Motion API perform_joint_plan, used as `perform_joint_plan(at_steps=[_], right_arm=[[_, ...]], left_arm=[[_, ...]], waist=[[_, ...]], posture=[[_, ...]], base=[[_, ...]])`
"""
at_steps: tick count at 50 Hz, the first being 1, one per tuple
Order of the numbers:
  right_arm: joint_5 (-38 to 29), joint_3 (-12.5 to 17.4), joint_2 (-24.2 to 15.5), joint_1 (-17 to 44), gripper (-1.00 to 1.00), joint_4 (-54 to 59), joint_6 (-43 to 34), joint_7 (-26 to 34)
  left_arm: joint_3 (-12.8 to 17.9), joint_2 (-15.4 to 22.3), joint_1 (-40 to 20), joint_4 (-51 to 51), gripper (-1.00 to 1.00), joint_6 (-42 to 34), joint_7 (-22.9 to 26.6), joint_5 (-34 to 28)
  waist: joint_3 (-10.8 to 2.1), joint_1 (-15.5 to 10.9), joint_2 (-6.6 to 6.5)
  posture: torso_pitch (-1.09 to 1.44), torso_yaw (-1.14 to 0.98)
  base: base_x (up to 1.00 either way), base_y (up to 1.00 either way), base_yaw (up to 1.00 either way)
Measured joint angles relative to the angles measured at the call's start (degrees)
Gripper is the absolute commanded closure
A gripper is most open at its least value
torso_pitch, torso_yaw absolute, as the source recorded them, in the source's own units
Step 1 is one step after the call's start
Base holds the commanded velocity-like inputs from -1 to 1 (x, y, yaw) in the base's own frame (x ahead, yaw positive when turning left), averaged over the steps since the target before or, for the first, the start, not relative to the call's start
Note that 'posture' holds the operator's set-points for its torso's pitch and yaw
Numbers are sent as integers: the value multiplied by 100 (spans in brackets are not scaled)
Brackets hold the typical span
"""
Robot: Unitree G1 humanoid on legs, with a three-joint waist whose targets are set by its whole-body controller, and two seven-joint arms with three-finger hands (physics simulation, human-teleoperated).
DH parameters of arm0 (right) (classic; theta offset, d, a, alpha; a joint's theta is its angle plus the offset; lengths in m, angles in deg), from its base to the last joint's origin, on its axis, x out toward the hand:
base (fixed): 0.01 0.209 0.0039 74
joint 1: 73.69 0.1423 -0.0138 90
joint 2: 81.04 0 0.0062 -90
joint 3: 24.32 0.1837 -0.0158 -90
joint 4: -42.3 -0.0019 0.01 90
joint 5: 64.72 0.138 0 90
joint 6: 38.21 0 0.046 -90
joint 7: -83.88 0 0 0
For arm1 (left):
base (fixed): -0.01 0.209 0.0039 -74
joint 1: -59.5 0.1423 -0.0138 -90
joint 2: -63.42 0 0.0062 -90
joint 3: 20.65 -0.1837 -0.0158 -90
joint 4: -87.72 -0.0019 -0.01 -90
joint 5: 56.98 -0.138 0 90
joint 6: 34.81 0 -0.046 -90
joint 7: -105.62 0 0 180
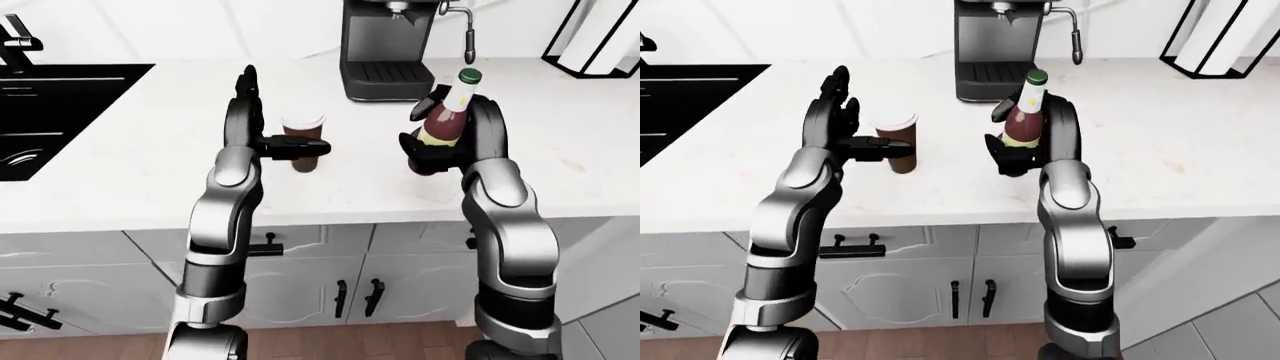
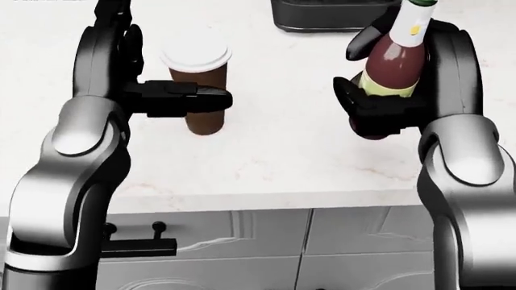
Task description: Move the drinks to the dining counter.
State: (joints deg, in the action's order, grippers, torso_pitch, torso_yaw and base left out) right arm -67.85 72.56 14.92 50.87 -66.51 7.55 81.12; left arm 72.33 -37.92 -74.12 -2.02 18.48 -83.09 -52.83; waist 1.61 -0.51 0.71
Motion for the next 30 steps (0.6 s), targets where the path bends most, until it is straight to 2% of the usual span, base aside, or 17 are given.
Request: perform_joint_plan(at_steps=[21, 30], right_arm=[[41, -15, -25, -36, 100, 163, 135, -76], [21, -34, 12, -124, 100, 286, 259, -95]], left_arm=[[-120, -183, -115, -865, -100, 480, 45, -108], [-23, -148, -205, -1521, -100, 847, -10, -136]], waist=[[-2, 6, 16], [-2, 9, 14]], posture=[[0, 0], [0, 0]], base=[[0, 0, 0], [0, 0, 0]])
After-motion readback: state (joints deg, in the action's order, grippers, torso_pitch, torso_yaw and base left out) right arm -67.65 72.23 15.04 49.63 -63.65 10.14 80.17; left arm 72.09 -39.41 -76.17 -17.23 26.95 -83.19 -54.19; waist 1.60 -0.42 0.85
